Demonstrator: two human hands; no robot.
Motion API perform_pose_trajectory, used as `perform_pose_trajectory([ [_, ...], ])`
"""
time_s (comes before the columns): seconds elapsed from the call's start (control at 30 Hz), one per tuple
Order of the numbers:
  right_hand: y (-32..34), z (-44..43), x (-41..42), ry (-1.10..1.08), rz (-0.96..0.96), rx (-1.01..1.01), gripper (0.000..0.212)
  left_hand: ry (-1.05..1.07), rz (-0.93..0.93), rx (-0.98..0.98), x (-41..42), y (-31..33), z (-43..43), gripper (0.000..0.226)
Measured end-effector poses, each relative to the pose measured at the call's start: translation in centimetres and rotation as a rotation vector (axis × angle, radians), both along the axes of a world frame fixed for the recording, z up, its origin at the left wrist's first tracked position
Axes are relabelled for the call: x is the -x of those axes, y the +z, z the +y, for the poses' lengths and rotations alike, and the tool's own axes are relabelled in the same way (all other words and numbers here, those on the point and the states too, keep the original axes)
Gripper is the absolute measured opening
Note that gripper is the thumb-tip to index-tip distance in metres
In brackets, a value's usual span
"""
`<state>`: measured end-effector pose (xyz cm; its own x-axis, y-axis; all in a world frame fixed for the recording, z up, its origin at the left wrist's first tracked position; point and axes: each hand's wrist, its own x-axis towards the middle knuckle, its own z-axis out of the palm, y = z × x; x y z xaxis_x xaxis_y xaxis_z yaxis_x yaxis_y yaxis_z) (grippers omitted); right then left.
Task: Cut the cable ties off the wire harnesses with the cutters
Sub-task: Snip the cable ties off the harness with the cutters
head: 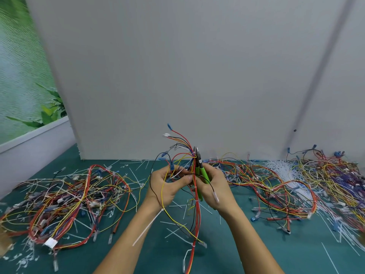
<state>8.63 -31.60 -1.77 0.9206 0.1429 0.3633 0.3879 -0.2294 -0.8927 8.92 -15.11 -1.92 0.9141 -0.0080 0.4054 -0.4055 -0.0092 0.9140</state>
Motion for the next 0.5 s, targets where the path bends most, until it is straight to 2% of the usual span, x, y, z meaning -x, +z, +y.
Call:
perform_pose_trajectory([
  [0.27, 0.41, -0.32, 0.20, 0.007, -0.024, 0.034, 0.014, -0.016, -0.016, 0.009, 0.11, -0.21, -0.30, 0.014],
  [0.4, 0.40, -0.36, 0.16, -0.018, -0.006, 0.007, 0.016, 0.015, -0.043, -0.056, 0.08, -0.31, -0.42, 0.014],
  [0.5, 0.40, -0.18, 0.22, -0.020, -0.024, 0.029, 0.015, 0.028, 0.004, -0.068, -0.07, -0.46, -0.02, 0.016],
])
